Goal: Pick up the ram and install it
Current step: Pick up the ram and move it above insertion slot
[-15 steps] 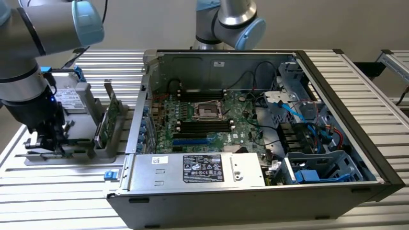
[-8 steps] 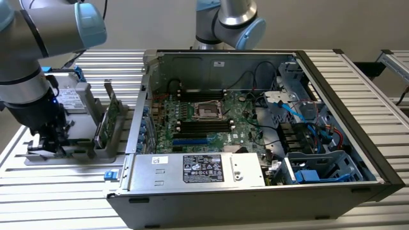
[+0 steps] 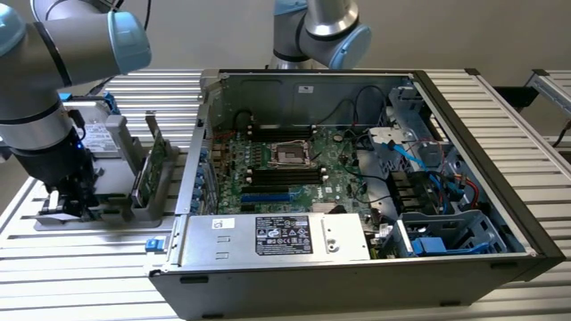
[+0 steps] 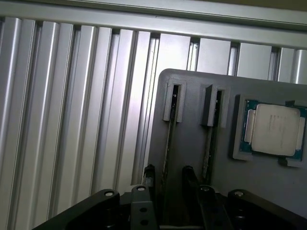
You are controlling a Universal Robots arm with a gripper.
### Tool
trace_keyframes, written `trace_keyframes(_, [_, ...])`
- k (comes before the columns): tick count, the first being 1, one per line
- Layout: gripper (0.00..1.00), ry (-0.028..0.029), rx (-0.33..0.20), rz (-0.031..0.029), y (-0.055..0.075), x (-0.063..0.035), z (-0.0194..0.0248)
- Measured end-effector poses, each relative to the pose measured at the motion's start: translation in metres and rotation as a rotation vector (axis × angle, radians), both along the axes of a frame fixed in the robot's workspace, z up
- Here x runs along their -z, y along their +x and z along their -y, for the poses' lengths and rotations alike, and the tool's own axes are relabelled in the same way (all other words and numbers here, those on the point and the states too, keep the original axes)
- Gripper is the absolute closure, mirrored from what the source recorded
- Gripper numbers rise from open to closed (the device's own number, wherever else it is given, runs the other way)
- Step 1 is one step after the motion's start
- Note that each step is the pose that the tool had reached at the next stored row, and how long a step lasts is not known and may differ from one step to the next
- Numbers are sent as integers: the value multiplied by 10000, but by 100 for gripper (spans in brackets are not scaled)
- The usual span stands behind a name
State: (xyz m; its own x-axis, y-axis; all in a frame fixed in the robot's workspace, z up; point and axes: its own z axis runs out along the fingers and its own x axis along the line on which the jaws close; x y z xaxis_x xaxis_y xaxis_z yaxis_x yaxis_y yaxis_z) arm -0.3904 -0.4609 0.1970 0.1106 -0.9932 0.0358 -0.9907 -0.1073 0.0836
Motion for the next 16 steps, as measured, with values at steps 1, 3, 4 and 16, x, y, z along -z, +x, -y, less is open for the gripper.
trace_keyframes(1, [64, -1, 0, 1, 0, 0, 0])
trace_keyframes(3, [64, -1, 1, 0, 0, 1, -1])
trace_keyframes(4, [64, 1, 0, 2, 0, 4, -1])
trace_keyframes(16, [49, -5, 0, 2, 0, 11, 0])
